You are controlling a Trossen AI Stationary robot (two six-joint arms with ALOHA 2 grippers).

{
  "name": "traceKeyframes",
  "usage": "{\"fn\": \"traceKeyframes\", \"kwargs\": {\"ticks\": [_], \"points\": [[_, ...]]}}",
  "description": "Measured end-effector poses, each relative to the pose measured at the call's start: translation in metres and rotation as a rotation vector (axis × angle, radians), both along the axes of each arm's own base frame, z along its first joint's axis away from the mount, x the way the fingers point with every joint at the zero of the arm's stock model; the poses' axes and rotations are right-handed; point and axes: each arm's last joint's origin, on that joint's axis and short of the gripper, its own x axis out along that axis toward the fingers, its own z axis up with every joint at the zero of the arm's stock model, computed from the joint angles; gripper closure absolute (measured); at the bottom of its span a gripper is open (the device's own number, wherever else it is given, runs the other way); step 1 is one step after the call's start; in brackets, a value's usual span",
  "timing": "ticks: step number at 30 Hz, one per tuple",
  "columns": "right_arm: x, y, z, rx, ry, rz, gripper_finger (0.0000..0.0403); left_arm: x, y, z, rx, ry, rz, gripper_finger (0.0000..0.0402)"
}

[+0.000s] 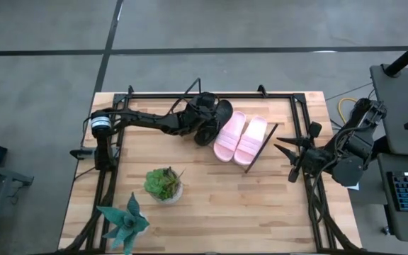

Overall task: Pick and place slides into the shelf
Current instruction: Put the black slide on the shelf

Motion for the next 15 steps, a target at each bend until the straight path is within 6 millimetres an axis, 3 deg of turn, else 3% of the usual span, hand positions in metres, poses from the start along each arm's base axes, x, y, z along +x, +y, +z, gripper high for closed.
{"fn": "traceKeyframes", "kwargs": {"ticks": [15], "points": [[0.0001, 0.0001, -0.0003, 0.005, -0.002, -0.001, 0.0321, -0.0016, 0.0079, -0.0048, 0.089, 0.059, 0.098, 0.0342]]}}
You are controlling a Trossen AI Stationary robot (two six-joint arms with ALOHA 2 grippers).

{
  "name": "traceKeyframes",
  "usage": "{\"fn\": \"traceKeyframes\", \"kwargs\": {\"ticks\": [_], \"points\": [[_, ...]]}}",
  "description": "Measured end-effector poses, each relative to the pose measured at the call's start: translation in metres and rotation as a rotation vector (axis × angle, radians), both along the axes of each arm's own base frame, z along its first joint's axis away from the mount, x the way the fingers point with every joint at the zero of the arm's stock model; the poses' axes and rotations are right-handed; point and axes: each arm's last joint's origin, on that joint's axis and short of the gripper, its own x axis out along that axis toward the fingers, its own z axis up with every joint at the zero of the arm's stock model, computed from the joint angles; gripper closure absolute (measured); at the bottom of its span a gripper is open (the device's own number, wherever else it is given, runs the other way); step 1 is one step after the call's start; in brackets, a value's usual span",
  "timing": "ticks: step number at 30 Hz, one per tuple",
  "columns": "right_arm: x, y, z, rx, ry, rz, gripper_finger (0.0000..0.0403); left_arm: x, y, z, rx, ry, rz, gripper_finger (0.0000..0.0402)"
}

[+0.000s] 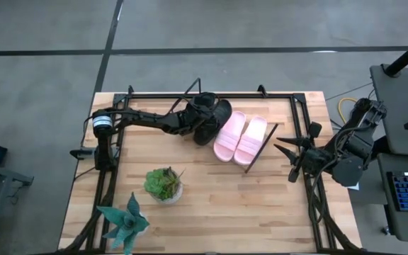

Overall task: Pick and place slides into the shelf
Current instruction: Put the black slide on the shelf

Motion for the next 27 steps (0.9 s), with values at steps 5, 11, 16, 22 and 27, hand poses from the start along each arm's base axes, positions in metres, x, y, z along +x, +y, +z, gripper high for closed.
{"fn": "traceKeyframes", "kwargs": {"ticks": [5, 11, 16, 22, 27], "points": [[0.0003, 0.0003, -0.0018, 0.007, -0.001, -0.001, 0.0321, -0.0003, -0.0003, -0.0003, 0.006, 0.008, 0.009, 0.0380], [0.0006, 0.0007, -0.0041, 0.001, 0.004, 0.000, 0.0321, 0.0001, -0.0019, -0.0002, 0.008, 0.008, 0.008, 0.0397], [0.0006, 0.0008, -0.0046, 0.000, 0.005, 0.000, 0.0321, 0.0010, -0.0046, -0.0002, 0.006, 0.003, 0.006, 0.0393], [0.0007, 0.0008, -0.0047, -0.001, 0.005, 0.000, 0.0321, 0.0011, -0.0054, -0.0005, 0.002, 0.006, 0.000, 0.0388], [0.0007, 0.0008, -0.0047, -0.001, 0.005, 0.000, 0.0321, 0.0015, -0.0061, -0.0005, -0.009, 0.003, -0.020, 0.0333]]}}
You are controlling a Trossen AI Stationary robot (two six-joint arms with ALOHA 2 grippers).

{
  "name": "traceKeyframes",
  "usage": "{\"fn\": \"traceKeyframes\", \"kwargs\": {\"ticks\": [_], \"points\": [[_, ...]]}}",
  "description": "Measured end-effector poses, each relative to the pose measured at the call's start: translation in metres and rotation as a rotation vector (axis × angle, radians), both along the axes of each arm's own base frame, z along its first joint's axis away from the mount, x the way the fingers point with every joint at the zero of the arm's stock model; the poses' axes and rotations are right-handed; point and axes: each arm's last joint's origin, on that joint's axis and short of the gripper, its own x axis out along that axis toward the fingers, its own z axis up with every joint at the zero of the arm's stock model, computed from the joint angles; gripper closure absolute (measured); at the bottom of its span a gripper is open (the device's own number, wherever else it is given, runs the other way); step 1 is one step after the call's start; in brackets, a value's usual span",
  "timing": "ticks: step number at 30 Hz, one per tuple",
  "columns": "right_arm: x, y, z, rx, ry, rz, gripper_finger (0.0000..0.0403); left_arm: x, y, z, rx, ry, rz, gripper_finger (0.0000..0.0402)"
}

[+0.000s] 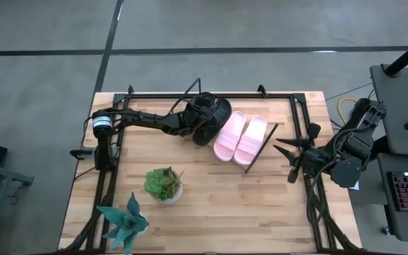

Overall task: Pick and place slides into the shelf
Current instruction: Put the black slide on the shelf, then return to Home Position

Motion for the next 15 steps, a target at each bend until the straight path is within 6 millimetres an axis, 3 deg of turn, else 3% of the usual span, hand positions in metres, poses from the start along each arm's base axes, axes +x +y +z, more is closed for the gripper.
{"fn": "traceKeyframes", "kwargs": {"ticks": [9, 15], "points": [[0.000, 0.000, 0.000, 0.000, 0.000, 0.000, 0.0321, 0.004, -0.012, 0.001, -0.031, -0.011, -0.075, 0.0172], [0.000, 0.000, 0.000, -0.001, -0.001, -0.002, 0.0321, 0.004, -0.033, 0.014, -0.026, -0.043, -0.123, 0.0120]]}}
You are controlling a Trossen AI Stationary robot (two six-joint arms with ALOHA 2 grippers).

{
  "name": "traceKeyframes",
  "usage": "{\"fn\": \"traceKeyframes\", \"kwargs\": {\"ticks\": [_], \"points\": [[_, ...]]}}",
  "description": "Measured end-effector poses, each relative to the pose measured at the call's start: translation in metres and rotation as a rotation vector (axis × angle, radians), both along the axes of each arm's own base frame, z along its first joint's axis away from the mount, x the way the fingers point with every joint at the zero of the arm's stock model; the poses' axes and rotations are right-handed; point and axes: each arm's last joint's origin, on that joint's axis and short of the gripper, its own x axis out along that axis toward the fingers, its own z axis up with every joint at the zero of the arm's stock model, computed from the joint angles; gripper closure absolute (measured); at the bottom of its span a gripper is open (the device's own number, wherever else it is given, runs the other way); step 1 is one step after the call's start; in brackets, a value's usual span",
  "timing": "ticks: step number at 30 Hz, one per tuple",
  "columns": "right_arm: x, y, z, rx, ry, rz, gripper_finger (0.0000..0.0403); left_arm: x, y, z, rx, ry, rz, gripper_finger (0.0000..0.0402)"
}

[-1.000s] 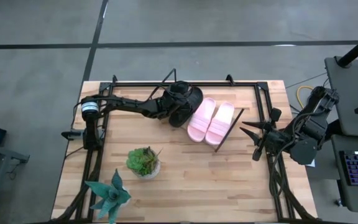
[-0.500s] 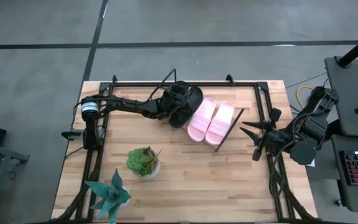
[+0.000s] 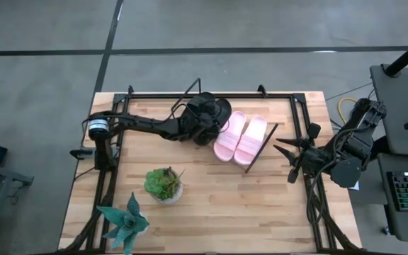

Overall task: Pick and place slides into the shelf
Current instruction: Return to Home Position

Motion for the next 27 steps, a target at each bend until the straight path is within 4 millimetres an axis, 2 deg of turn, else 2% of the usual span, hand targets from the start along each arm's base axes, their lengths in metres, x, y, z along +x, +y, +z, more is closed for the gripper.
{"fn": "traceKeyframes", "kwargs": {"ticks": [4, 8, 10, 14, 17, 20, 27], "points": [[0.000, 0.000, 0.000, 0.000, 0.000, 0.000, 0.0321, -0.009, -0.012, 0.022, -0.041, -0.058, -0.003, 0.0116], [0.000, 0.000, 0.000, 0.003, -0.002, 0.000, 0.0321, -0.031, -0.020, 0.052, -0.187, -0.153, -0.023, 0.0116], [0.000, 0.000, 0.000, 0.007, -0.003, -0.001, 0.0321, -0.045, -0.027, 0.068, -0.346, -0.203, -0.113, 0.0116], [0.000, 0.000, -0.001, 0.009, -0.004, -0.002, 0.0321, -0.074, -0.043, 0.097, -0.686, -0.272, -0.418, 0.0118], [0.000, 0.001, -0.002, 0.001, 0.002, -0.001, 0.0321, -0.095, -0.053, 0.113, -0.793, -0.318, -0.548, 0.0135], [0.001, 0.001, -0.003, -0.001, 0.003, -0.001, 0.0321, -0.116, -0.060, 0.121, -0.811, -0.366, -0.555, 0.0168], [0.001, 0.001, -0.008, 0.005, 0.004, -0.003, 0.0321, -0.157, -0.065, 0.111, -0.799, -0.454, -0.464, 0.0277]]}}
